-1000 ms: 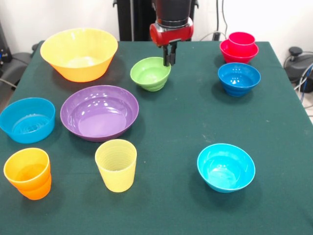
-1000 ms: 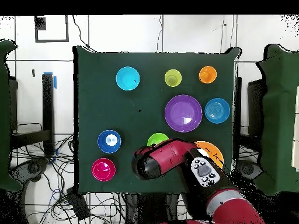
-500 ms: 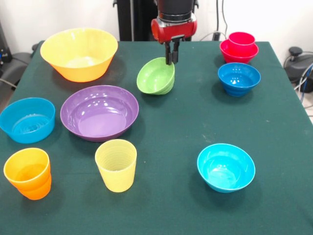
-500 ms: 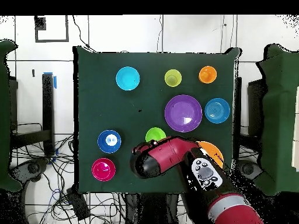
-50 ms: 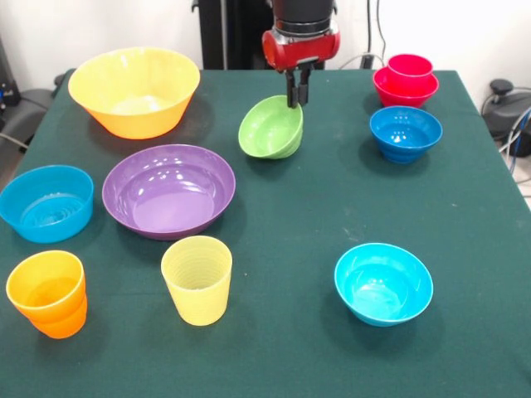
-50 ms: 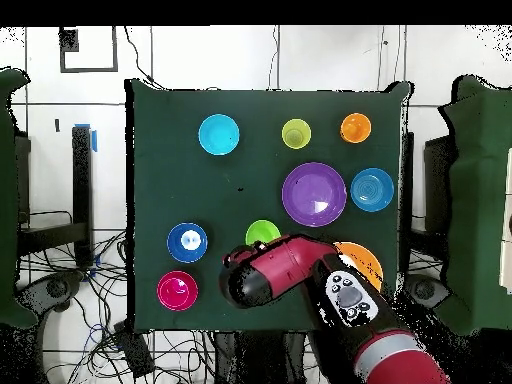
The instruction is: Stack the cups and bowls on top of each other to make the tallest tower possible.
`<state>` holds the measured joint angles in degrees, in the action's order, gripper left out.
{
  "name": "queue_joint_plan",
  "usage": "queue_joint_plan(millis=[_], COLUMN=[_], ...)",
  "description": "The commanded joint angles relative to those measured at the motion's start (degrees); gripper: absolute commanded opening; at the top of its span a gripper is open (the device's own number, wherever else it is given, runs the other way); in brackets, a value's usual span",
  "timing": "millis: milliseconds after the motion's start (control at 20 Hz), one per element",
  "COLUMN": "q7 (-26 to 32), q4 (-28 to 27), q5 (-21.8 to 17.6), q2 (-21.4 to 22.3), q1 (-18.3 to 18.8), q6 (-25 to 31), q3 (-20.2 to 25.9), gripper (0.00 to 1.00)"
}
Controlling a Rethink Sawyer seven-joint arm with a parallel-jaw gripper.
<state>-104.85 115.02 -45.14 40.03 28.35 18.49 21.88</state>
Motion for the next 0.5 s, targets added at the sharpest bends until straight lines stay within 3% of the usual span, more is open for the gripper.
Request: queue_joint_plan(millis=[50, 500], q7=[2.7, 1.38], q4=[3.7, 5.71], q5=[1.09, 1.95], q2=[0.44, 1.88], q1=[0.06, -0.76], q6=[5.28, 5.38], q3=[3.23, 3.04], gripper=[0.0, 0.0])
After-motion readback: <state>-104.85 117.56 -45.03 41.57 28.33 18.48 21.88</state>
